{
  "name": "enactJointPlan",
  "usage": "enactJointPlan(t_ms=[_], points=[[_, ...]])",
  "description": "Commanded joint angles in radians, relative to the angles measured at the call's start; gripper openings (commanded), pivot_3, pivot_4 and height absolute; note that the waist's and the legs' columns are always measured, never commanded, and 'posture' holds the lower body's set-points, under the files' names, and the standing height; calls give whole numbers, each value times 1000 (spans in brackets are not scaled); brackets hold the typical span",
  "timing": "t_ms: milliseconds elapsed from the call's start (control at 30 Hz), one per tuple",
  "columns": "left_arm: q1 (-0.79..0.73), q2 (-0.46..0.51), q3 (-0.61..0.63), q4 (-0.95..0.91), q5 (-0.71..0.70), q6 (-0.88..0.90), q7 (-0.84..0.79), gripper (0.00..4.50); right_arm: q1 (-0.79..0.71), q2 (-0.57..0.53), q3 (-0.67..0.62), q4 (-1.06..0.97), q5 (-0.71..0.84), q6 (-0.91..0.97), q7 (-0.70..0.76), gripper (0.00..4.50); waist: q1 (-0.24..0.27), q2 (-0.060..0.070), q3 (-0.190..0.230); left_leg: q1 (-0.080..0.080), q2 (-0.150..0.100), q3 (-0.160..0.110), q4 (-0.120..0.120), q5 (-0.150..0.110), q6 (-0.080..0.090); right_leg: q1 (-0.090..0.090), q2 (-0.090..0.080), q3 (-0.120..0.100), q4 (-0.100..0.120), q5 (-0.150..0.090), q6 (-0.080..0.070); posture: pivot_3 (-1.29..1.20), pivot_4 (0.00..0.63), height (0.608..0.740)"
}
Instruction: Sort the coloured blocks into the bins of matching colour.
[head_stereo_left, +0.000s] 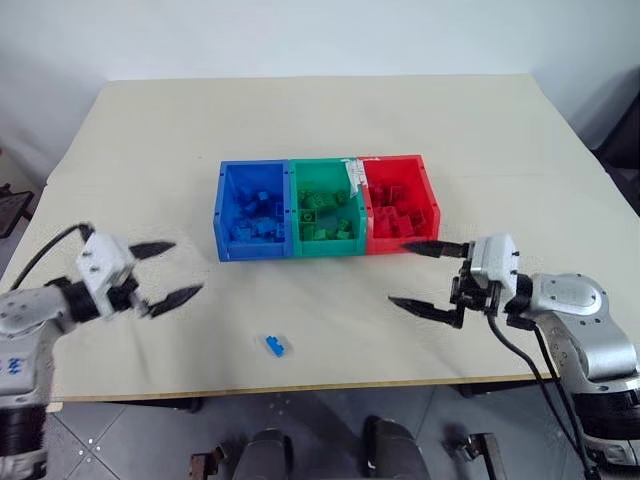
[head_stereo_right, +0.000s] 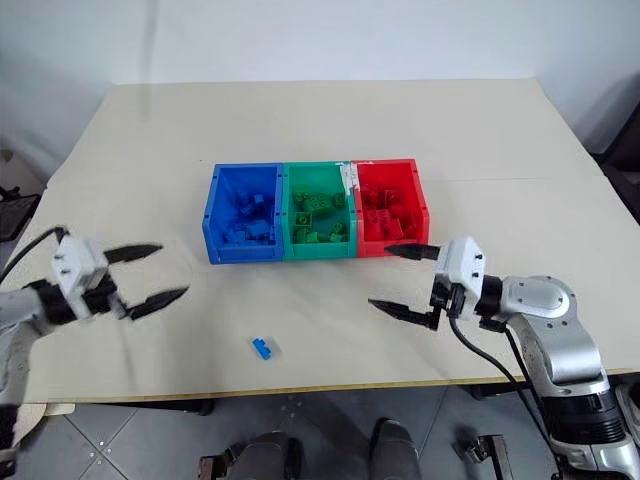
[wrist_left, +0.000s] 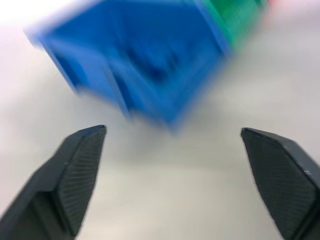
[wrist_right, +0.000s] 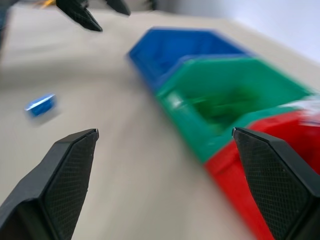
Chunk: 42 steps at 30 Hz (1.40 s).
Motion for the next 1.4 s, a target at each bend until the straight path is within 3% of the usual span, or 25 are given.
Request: enactJointPlan(t_ms=[33, 233, 400, 600, 733, 833, 1100, 1267, 1400], points=[[75, 46, 66, 19, -22, -95, -104, 4467, -21, -19, 33, 6, -4, -29, 72, 4500, 4, 0, 0, 0, 0, 0, 0, 0, 0, 0, 0, 0, 0, 0, 0, 0, 150, 740], [162, 59, 25, -105, -33, -93, -164, 4467, -15, -16, 47, 5, -4, -29, 96, 4500, 13, -1, 0, 0, 0, 0, 1, 0, 0, 0, 0, 0, 0, 0, 0, 0, 150, 740], [115, 16, -173, -318, 15, -35, -113, 4467, 28, -47, 35, 5, -20, -38, 110, 4500, 23, 0, 0, 0, 0, 0, 1, 0, 0, 0, 0, 0, 0, 0, 0, 0, 150, 740], [14, -25, -379, -410, 145, 93, 5, 4467, 69, -73, 31, -34, -8, 1, 99, 4500, 24, 0, 0, 0, 0, 1, 1, 0, 0, 0, 0, 1, 1, 0, 0, 0, 150, 740], [-68, -53, -526, -375, 249, 131, 16, 4467, 127, -79, 31, -93, -8, 8, 83, 4500, 27, 0, 0, 0, 0, 1, 1, 0, 0, 0, 0, 1, 1, 0, 0, 0, 150, 740], [-105, -100, -542, -379, 220, 211, 53, 3854, 150, -80, 18, -115, -12, 21, 56, 4500, 27, 0, 0, 0, 0, 1, 1, 0, 0, 1, 0, 1, 0, 0, 0, 0, 150, 740], [-113, -70, -591, -356, 268, 211, 33, 1403, 226, -98, -26, -149, -10, 19, 22, 4500, 31, 0, 0, 0, 0, 1, 3, 0, 0, 1, 0, 1, 0, 0, 0, 0, 150, 740], [-125, -70, -580, -347, 259, 209, 42, 1290, 254, -96, -50, -155, -11, 19, -2, 4500, 29, 0, 0, 0, 0, 1, 4, 0, 0, 1, 0, 2, 1, 0, -1, 0, 150, 740], [-191, -193, -483, -334, 165, 256, 160, 1290, 284, -68, -99, -174, 17, 38, -63, 4500, 34, 0, 0, 0, 0, 1, 5, 0, 1, 2, 0, 2, 1, 0, -1, 0, 150, 740]])
